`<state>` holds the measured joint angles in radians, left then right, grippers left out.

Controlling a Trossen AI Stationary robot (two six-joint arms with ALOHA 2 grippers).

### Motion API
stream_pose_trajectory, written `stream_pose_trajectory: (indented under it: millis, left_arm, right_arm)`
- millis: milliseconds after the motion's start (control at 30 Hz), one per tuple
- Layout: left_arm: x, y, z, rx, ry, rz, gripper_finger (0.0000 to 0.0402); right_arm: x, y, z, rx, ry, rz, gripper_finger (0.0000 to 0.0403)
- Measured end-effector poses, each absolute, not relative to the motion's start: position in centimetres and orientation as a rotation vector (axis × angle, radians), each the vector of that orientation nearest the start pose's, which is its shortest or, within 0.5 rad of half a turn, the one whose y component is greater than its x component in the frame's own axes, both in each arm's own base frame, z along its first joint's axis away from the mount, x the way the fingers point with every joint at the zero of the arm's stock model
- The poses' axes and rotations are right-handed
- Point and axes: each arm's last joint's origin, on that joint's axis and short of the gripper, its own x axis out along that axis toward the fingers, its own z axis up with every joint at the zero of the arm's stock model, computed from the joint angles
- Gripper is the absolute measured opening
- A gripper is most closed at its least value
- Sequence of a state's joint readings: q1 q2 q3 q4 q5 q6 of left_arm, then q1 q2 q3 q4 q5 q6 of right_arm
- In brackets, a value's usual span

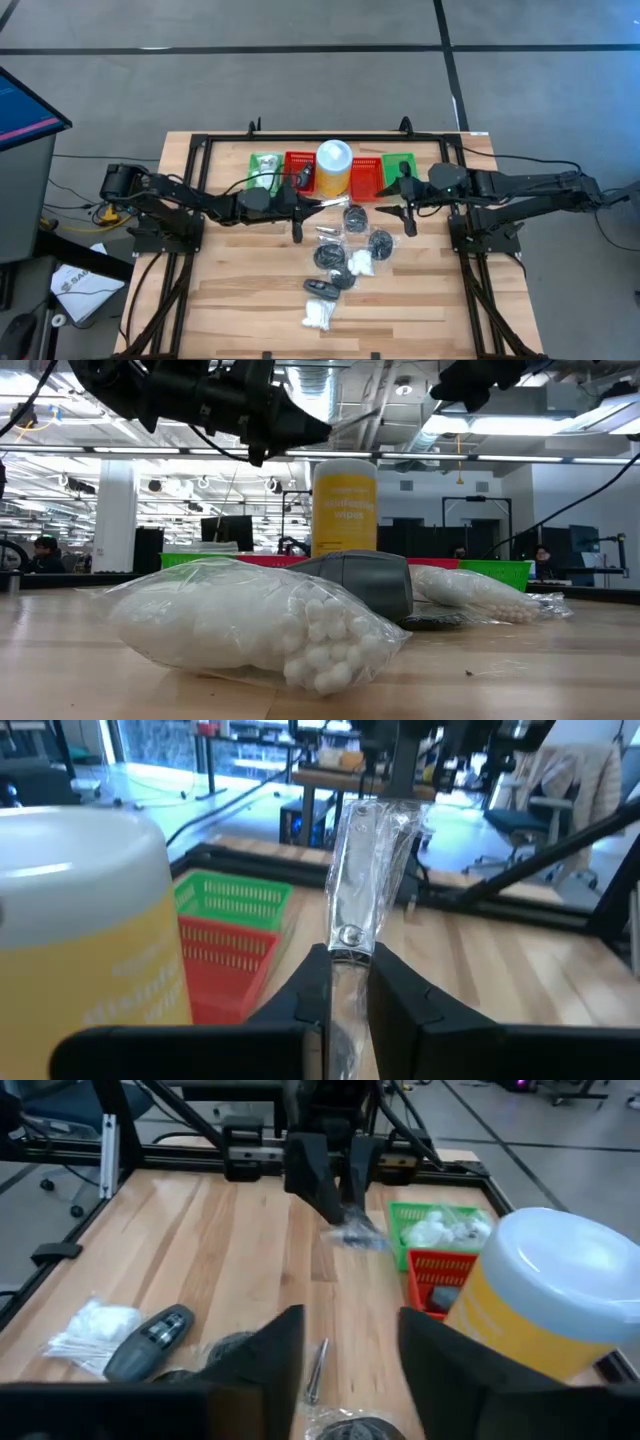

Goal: Pick & Place Travel size toiletries
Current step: Put the silver nail cutter into the right red bin

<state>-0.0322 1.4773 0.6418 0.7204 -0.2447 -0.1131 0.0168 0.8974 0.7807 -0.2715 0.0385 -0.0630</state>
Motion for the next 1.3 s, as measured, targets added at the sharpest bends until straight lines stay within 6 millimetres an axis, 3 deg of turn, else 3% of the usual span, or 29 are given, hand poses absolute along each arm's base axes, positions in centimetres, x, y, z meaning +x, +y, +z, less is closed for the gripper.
stream_pose_trajectory:
  millis: [167, 300, 533, 1000, 1300]
  left_arm:
    - [30.4, -0.3, 22.6, -0.105, 0.041, 0.215, 0.0028]
    - [31.0, -0.3, 24.1, -0.11, -0.01, 0.212, 0.0028]
    - [32.1, 0.2, 25.1, -0.107, -0.044, 0.223, 0.0028]
    - [36.0, 0.1, 23.6, -0.103, -0.025, 0.225, 0.0033]
    - [37.0, -0.2, 23.1, -0.104, -0.031, 0.206, 0.0032]
  right_arm:
    - [19.9, 0.2, 30.7, -0.077, 0.348, -0.009, 0.0226]
    - [20.2, 0.2, 31.0, -0.095, 0.31, -0.007, 0.0252]
    - [21.2, 0.3, 30.7, -0.121, 0.298, -0.004, 0.0255]
    - [22.1, -0.2, 30.3, -0.145, 0.296, -0.024, 0.0256]
    - [22.1, -0.6, 30.4, -0.14, 0.291, -0.04, 0.0256]
